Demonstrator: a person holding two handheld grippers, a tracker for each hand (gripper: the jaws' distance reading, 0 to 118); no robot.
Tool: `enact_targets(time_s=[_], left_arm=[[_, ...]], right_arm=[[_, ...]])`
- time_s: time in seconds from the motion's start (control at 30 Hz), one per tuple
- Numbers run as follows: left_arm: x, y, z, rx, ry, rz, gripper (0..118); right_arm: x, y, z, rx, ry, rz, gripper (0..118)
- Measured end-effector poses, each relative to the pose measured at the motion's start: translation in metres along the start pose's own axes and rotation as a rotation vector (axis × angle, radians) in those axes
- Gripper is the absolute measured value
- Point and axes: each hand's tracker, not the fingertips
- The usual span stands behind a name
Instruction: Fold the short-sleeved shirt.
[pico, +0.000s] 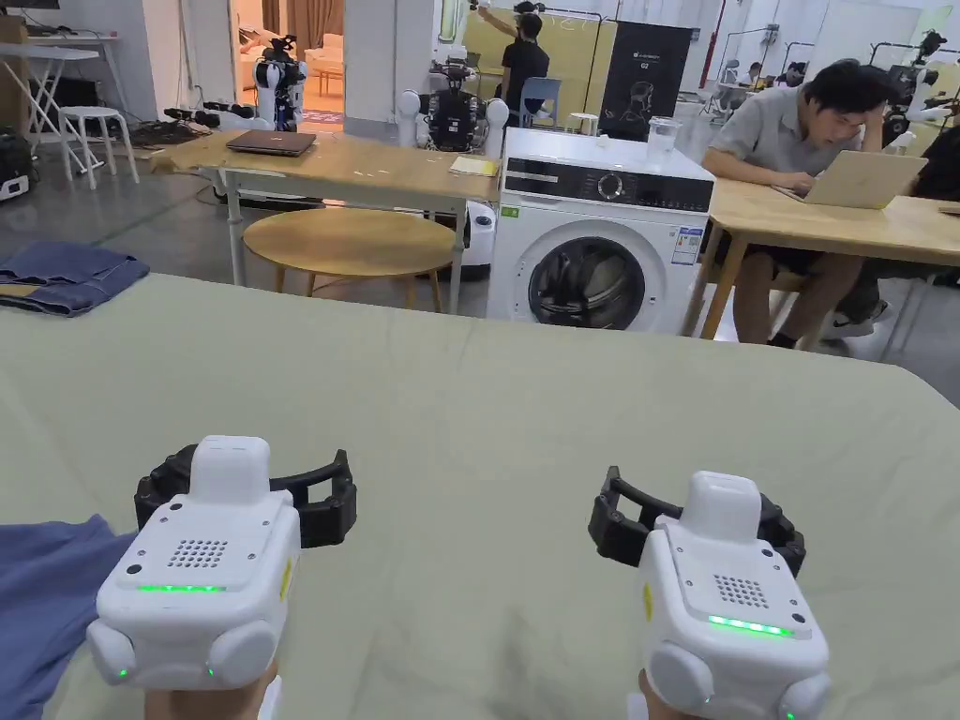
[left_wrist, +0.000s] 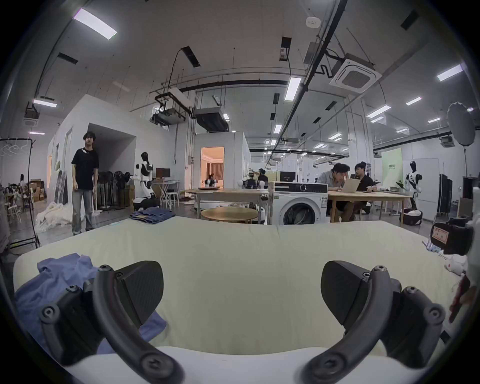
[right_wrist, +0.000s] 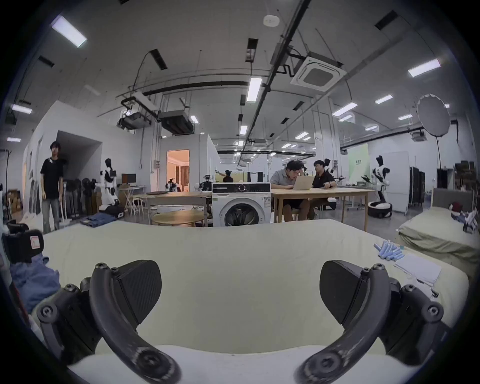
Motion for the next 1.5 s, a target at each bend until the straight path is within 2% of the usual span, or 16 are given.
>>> enact_targets(time_s=[0.13,0.43,0.73,0.93,0.97,1.03,1.13,1.2,1.23,1.27,1.33,1.37,1.4,1.43,1.47,1.5], left_arm=[[-0.003,-0.002,0.001,-0.002,0.010,-0.030,118],[-0.002,-0.001,0.002,-0.035,-0.004,-0.056,118],[0.001,0.001,0.005,-0.027,-0.020,-0.077,118],[0.000,-0.001,0.005,-0.061,-0.030,-0.110,118],[-0.002,0.000,0.005,-0.066,-0.032,-0.105,118],[-0.012,0.003,0.004,-0.068,-0.054,0.013,118],[-0.037,0.008,0.001,-0.054,-0.104,0.361,118],[-0.046,0.009,0.001,-0.043,-0.085,0.485,118],[-0.045,0.012,0.001,-0.037,-0.064,0.454,118],[-0.040,0.016,0.003,-0.042,-0.037,0.337,118],[-0.019,0.024,0.004,-0.058,-0.042,-0.004,118],[-0.005,0.026,0.005,-0.063,-0.009,-0.251,118],[0.013,0.023,0.006,-0.057,0.019,-0.491,118],[0.022,0.019,0.006,-0.039,0.040,-0.676,118],[0.032,0.011,0.007,-0.011,0.062,-0.924,118],[0.035,0.006,0.007,0.012,0.072,-1.047,118]], right_arm=[[0.002,-0.002,0.001,0.003,-0.008,-0.001,118],[0.001,-0.007,0.007,-0.007,0.010,0.058,118],[0.004,-0.005,0.010,-0.020,-0.004,0.044,118],[0.001,-0.012,0.007,-0.082,-0.046,0.200,118],[0.003,-0.011,0.007,-0.082,-0.042,0.178,118],[0.013,-0.005,0.008,-0.083,-0.023,0.035,118],[0.031,0.008,0.010,-0.082,-0.020,-0.248,118],[0.038,0.012,0.009,-0.076,-0.001,-0.340,118],[0.039,0.014,0.008,-0.073,-0.004,-0.342,118],[0.037,0.015,0.007,-0.069,-0.004,-0.299,118],[0.025,0.020,0.005,-0.045,-0.005,-0.069,118],[0.011,0.020,0.004,-0.024,-0.007,0.140,118],[-0.002,0.018,0.005,0.016,-0.012,0.383,118],[-0.011,0.014,0.005,0.048,-0.021,0.558,118],[-0.023,0.002,0.006,0.101,-0.029,0.846,118],[-0.031,-0.006,0.005,0.122,-0.038,1.006,118]])
